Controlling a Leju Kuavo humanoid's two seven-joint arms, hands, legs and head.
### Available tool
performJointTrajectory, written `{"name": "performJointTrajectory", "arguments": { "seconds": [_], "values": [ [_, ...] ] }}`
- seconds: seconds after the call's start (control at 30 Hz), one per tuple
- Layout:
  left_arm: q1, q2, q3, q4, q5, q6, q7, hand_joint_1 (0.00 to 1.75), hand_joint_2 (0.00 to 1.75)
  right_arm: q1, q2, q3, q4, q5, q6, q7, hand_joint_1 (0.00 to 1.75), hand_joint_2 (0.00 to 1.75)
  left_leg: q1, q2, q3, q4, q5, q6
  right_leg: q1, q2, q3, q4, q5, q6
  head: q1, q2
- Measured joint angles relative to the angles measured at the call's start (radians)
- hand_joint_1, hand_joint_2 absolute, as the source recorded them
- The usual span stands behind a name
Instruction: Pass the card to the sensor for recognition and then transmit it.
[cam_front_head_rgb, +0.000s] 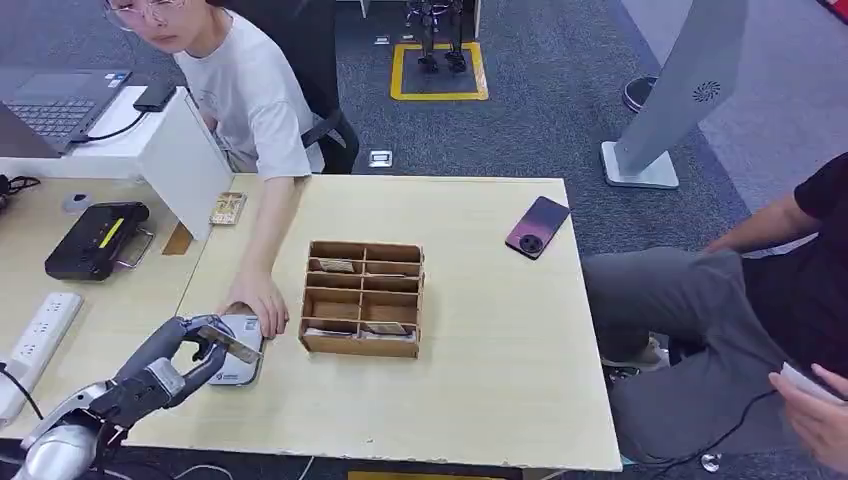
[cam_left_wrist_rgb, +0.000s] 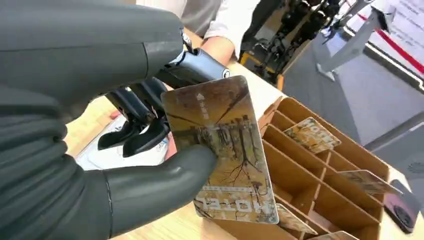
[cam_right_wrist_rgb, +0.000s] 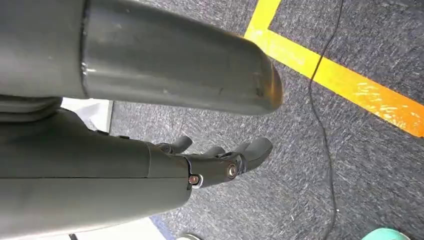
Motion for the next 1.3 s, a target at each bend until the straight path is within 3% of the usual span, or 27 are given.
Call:
{"name": "performJointTrajectory", "arguments": {
  "seconds": [0.2,0.37,0.63,0.77,0.9,0.97,1.13,1.3],
  "values": [
    [0.012,0.002,0.000,-0.020,-0.015,0.007,0.005,1.75,1.75,0.000,0.000,0.000,0.000,0.000,0.000,0.000,0.00,0.00,0.000,0.000,0.000,0.000,0.000,0.000,0.000,0.000,0.000,0.000,0.000,0.000,0.000,0.000],
    [0.010,0.002,0.000,-0.020,-0.122,0.078,0.029,1.75,1.75,-0.001,0.000,0.000,0.000,-0.001,-0.002,-0.001,0.00,0.00,0.000,0.000,0.000,0.000,0.000,0.000,0.000,0.000,0.000,0.000,0.000,0.000,0.000,0.000],
    [0.008,0.002,0.000,-0.020,-0.147,0.092,0.035,1.75,1.75,-0.002,0.000,0.000,0.003,0.000,-0.002,-0.001,0.00,0.00,0.000,0.000,0.000,0.000,0.000,0.000,0.000,0.000,0.000,0.000,0.000,0.000,0.000,0.000],
    [0.001,0.003,-0.001,-0.016,-0.214,0.145,0.066,1.75,1.75,-0.002,0.000,0.000,0.003,0.000,-0.004,-0.001,0.00,0.00,0.000,0.000,0.000,0.000,0.000,0.000,0.000,0.000,0.000,0.000,0.000,0.000,0.000,0.000],
    [0.000,0.015,0.003,0.018,-0.344,0.252,0.121,1.75,1.75,-0.002,0.000,0.001,0.003,0.002,-0.006,0.007,0.00,0.00,0.000,0.000,0.000,0.000,0.000,0.000,0.000,0.000,0.000,0.000,0.000,0.000,0.000,0.000],
    [0.000,0.015,0.015,0.044,-0.352,0.281,0.134,1.75,1.75,-0.002,0.000,0.002,0.003,0.003,-0.010,0.010,0.00,0.00,0.000,0.000,0.000,0.000,0.000,0.000,0.000,0.000,0.000,0.000,0.000,0.000,0.000,0.000],
    [0.001,0.016,0.034,0.082,-0.440,0.323,0.149,1.75,1.75,-0.002,0.000,0.007,0.003,0.005,-0.012,0.022,0.00,0.00,0.000,0.000,0.000,0.000,0.000,0.000,0.000,0.000,0.000,0.000,0.000,0.000,0.000,0.000],
    [0.003,0.013,0.052,0.114,-0.411,0.320,0.150,1.75,1.75,-0.003,0.000,0.009,0.003,0.005,-0.013,0.018,0.00,0.00,0.000,0.000,0.000,0.000,0.000,0.000,0.000,0.000,0.000,0.000,0.000,0.000,0.000,0.000]
  ]
}}
